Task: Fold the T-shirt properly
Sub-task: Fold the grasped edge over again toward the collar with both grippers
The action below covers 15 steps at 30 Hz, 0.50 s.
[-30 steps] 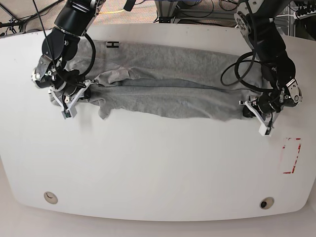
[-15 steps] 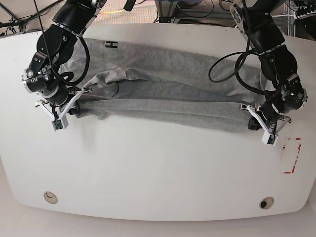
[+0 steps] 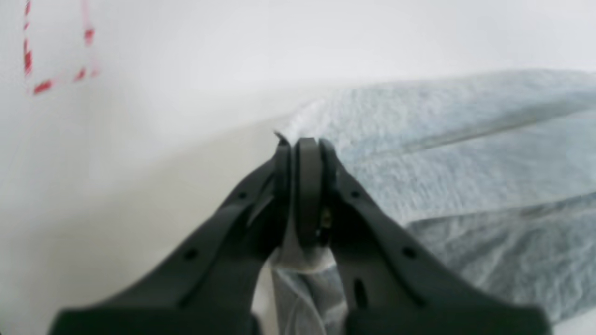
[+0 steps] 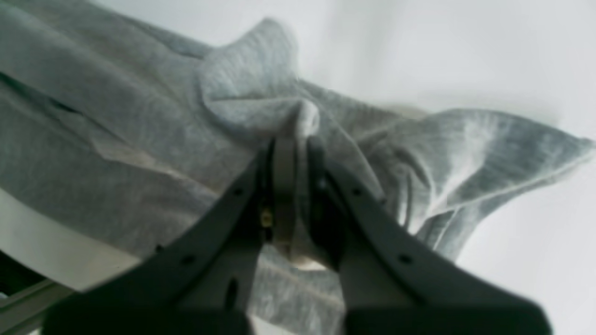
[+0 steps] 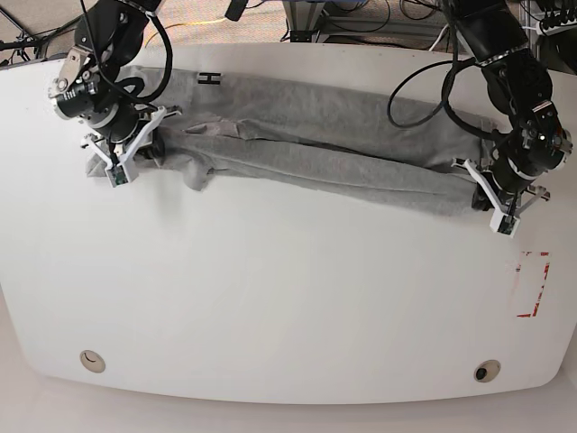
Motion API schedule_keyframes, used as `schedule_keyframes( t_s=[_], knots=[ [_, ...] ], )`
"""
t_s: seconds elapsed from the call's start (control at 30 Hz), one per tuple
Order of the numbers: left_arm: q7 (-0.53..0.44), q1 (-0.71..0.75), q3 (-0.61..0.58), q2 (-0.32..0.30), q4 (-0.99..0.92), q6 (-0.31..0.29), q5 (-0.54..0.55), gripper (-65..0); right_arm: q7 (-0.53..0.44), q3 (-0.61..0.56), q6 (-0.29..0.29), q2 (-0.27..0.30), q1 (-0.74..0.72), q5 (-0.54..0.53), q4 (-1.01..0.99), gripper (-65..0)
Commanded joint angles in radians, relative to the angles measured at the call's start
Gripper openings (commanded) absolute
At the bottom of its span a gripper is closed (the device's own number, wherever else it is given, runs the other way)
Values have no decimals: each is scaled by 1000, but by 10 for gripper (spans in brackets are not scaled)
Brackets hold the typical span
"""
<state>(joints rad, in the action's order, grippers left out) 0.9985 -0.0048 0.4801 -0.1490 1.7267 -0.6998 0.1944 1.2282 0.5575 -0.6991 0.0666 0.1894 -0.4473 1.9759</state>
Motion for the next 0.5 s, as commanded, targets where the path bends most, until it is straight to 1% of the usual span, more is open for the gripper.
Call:
schedule_keyframes(
  t_s=[0.0, 0.13, 0.23, 0.33, 0.47],
  knots=[
    [-20, 6, 2, -13, 31, 2, 9, -650, -20, 5, 1, 3, 32, -37, 30, -650],
    [-20, 75, 4, -31, 71, 2, 7, -650, -20, 5, 1, 3, 78, -77, 35, -650],
    [-20, 104, 4, -36, 85, 2, 6, -650, -20, 5, 1, 3, 89, -77, 35, -650],
    [-20, 170, 16, -37, 120, 2, 6, -650, -24, 6, 1, 0, 121, -75, 30, -639],
    [-20, 219, 41, -34, 124, 2, 6, -650, -26, 65, 1, -35, 137, -75, 27, -639]
  ],
)
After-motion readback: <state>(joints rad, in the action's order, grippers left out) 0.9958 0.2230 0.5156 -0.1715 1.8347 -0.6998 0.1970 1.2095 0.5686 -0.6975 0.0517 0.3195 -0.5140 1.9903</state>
